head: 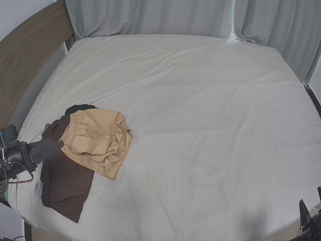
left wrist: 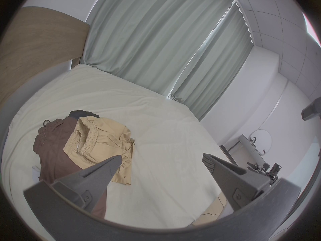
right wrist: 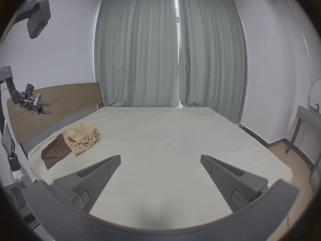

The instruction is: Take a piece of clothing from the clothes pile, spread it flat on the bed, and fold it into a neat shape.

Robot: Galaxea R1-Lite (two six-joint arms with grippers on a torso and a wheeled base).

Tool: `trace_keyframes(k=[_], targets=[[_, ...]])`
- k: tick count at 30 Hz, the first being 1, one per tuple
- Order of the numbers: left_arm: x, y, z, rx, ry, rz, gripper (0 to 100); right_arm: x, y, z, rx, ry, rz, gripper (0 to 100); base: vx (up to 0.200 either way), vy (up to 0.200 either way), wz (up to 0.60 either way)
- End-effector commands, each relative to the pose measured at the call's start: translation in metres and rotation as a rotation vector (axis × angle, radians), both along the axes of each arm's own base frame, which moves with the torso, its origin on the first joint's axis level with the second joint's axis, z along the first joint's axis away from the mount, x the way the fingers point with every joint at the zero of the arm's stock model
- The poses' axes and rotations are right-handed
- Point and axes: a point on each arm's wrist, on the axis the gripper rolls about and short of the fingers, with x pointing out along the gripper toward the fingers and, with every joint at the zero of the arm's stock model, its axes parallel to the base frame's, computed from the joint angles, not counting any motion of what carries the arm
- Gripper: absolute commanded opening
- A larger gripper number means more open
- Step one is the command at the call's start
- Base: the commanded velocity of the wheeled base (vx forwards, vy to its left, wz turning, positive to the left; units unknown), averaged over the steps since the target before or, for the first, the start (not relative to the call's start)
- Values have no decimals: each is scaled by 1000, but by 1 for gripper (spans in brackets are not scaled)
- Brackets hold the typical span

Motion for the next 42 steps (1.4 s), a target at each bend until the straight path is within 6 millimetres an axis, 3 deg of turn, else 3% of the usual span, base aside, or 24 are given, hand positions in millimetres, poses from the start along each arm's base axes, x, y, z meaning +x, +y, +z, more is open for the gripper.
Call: trace_keyframes(k=[1,13,26,42], targets=[[17,11,-4,-6,36,28,100,0,0,-5,0,1,0,100,0,0,0],[52,27,-9,-15,69,47,100,0,0,-5,0,1,0,100,0,0,0],[85,47,-37,19,67,42,100,0,0,-5,0,1,0,100,0,0,0],[120,67,-52,1,81,33,100,0,0,-5,0,1,2,100,0,0,0]])
